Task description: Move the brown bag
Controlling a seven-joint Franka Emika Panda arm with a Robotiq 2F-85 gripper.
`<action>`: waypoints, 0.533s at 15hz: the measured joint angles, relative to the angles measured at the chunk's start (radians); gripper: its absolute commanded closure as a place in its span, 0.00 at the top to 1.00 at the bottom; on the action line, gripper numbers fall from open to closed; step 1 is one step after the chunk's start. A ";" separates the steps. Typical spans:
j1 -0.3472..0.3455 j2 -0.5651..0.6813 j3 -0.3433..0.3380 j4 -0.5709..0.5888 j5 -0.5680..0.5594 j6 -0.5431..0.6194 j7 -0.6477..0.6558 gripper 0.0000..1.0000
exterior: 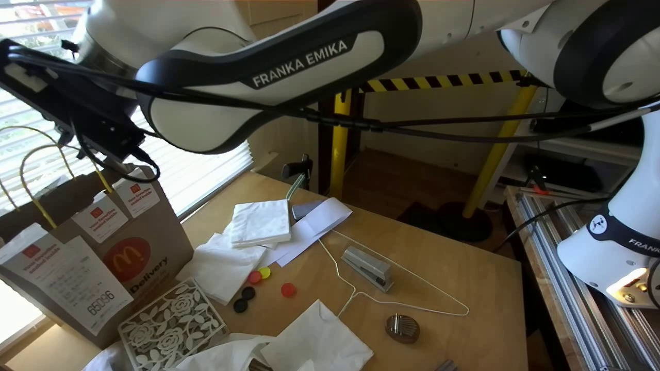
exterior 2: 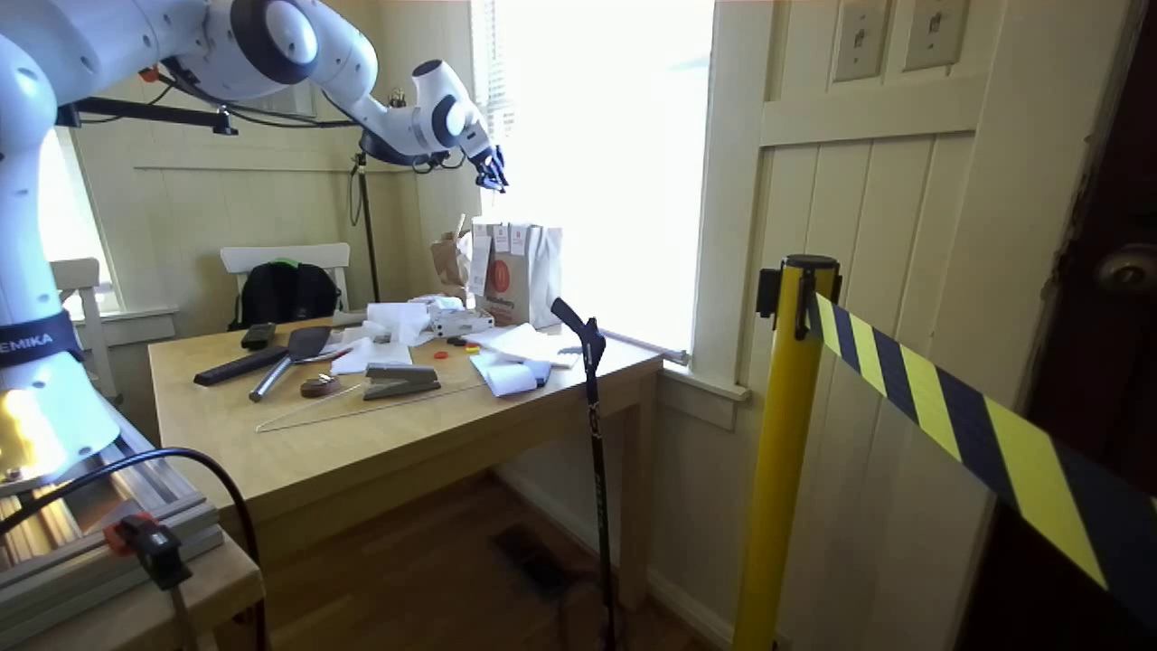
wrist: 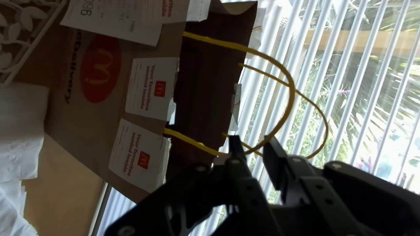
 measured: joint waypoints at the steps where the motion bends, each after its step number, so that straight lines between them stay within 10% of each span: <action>1: -0.001 0.008 0.008 0.012 0.001 0.000 0.000 0.16; 8: -0.009 0.056 0.031 0.087 0.006 0.000 0.000 0.58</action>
